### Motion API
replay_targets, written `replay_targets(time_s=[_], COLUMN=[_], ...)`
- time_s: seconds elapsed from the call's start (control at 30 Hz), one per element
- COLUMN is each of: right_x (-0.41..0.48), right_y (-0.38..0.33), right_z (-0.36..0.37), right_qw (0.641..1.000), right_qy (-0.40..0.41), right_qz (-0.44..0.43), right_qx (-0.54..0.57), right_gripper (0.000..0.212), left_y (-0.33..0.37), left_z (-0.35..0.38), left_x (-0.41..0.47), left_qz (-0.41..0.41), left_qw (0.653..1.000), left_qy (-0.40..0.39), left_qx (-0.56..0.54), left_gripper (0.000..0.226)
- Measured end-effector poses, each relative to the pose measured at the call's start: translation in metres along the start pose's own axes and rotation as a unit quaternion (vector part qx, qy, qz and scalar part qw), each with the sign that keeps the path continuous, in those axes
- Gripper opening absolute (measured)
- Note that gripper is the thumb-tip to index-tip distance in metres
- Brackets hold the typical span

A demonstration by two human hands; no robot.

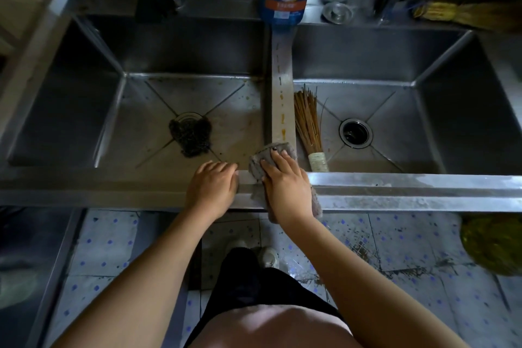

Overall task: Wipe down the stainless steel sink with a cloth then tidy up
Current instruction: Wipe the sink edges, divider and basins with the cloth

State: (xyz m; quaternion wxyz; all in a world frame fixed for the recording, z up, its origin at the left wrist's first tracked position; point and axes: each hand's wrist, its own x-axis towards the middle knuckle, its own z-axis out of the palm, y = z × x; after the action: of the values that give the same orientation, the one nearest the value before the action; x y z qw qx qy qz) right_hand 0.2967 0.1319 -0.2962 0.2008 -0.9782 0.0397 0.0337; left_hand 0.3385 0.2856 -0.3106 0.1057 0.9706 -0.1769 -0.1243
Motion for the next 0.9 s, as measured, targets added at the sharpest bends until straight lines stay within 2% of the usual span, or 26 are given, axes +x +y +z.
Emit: replay_targets(time_s=[0.07,0.17,0.33,0.47,0.57,0.67,0.8,0.9], right_x=[-0.005,-0.014,-0.007,0.016,0.039,0.064,0.076,0.073], right_y=[0.003,0.008,0.007,0.008,0.012,0.018,0.033,0.041], right_z=[0.001,-0.001,-0.005,-0.009,-0.021,-0.031,-0.019,-0.01], right_qw=[0.999,0.996,0.995,0.984,0.98,0.982,1.0,1.0], right_qy=[0.043,0.062,0.096,0.15,0.17,0.152,0.005,-0.018], right_qz=[-0.01,-0.019,0.029,0.064,0.065,0.057,0.011,-0.003], right_qx=[-0.025,-0.067,0.023,0.068,0.079,0.092,0.012,-0.013], right_gripper=[0.033,0.032,0.029,0.028,0.028,0.03,0.044,0.059], left_y=[-0.001,0.001,0.014,0.027,0.033,0.039,0.052,0.058], left_z=[-0.001,-0.005,-0.016,-0.024,-0.023,-0.015,-0.014,-0.01], left_x=[0.002,0.008,0.023,0.032,0.039,0.049,0.059,0.06], left_qz=[-0.008,-0.039,-0.052,-0.002,-0.001,-0.011,-0.022,-0.017], left_qw=[1.0,0.999,0.99,0.983,0.965,0.96,0.961,0.975], left_qy=[-0.016,-0.037,-0.116,-0.128,-0.165,-0.19,-0.174,-0.176], left_qx=[0.005,0.003,-0.054,-0.134,-0.204,-0.206,-0.213,-0.133], left_gripper=[0.034,0.036,0.038,0.036,0.047,0.052,0.045,0.046])
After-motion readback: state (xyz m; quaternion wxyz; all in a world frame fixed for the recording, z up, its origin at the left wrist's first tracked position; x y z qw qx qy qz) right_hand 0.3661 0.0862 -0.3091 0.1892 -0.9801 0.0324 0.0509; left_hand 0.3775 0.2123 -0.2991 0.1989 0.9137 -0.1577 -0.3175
